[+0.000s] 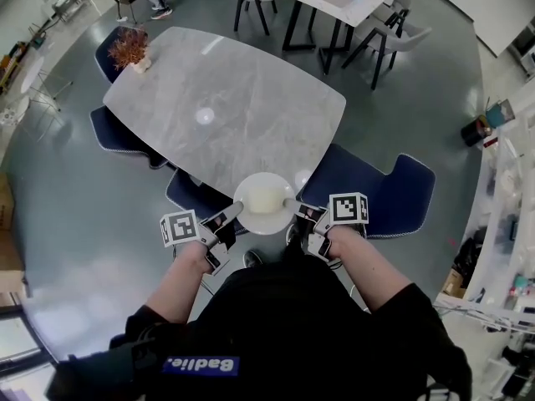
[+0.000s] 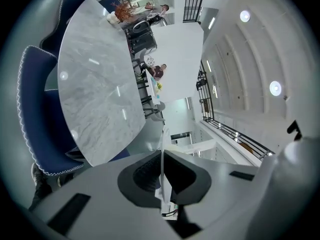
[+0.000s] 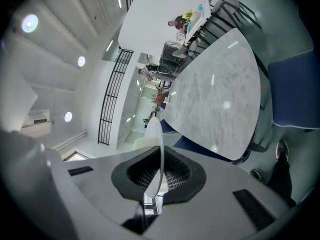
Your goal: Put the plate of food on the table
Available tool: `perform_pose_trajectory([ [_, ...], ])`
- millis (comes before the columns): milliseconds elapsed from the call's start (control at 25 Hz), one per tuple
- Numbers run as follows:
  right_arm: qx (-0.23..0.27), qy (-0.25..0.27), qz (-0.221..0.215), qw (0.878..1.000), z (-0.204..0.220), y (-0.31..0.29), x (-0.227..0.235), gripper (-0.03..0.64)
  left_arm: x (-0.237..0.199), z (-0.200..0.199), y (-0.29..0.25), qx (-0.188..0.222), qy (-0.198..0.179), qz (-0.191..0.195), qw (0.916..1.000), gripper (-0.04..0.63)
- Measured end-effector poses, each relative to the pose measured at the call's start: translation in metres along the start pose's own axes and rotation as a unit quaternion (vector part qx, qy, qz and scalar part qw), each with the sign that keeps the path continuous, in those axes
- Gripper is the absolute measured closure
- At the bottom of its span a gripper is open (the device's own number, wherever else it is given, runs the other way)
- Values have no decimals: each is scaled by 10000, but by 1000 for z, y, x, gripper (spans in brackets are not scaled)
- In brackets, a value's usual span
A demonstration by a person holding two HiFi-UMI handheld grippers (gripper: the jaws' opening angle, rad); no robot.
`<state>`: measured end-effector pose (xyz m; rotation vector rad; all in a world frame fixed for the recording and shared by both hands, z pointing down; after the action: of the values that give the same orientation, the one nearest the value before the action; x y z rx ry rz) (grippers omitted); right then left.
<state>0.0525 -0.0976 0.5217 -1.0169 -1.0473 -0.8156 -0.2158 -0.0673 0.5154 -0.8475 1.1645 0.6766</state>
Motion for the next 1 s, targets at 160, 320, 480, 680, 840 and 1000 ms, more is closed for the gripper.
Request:
perform_pose_trajectory([
  [160, -202, 28, 1, 9998, -42, 3, 8, 597, 3, -12, -31, 218, 275, -66, 9994, 580],
  [320, -338, -6, -32, 9994, -76, 2, 19, 597, 2, -26, -56, 385, 423, -133, 9983, 580],
  [480, -464, -12, -106, 9989, -101, -5, 29, 597, -2, -38, -72, 548, 501, -130, 9972, 580],
  [680, -619, -52, -224, 9978, -132, -12, 43, 597, -10, -52, -89, 723, 420, -436, 9955, 580],
  [840, -762, -79, -314, 9966, -149, -20, 48, 597, -4, -59, -100, 965, 495, -363, 9934, 580],
  [1000, -805, -99, -292, 9963, -161, -30, 53, 597, -9, -70, -105, 1047, 507, -410, 9924, 580],
])
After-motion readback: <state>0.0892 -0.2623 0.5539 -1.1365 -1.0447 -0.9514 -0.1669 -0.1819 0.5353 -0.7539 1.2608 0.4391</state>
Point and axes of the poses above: the fingertips, and each gripper's own axes: y backward along the fingers, x to its right, z out of its underside, the point moved 9 cm from there along y, backward along the fingers, and after that the axes turned 1 degree about -z, right-handed, at the moved point
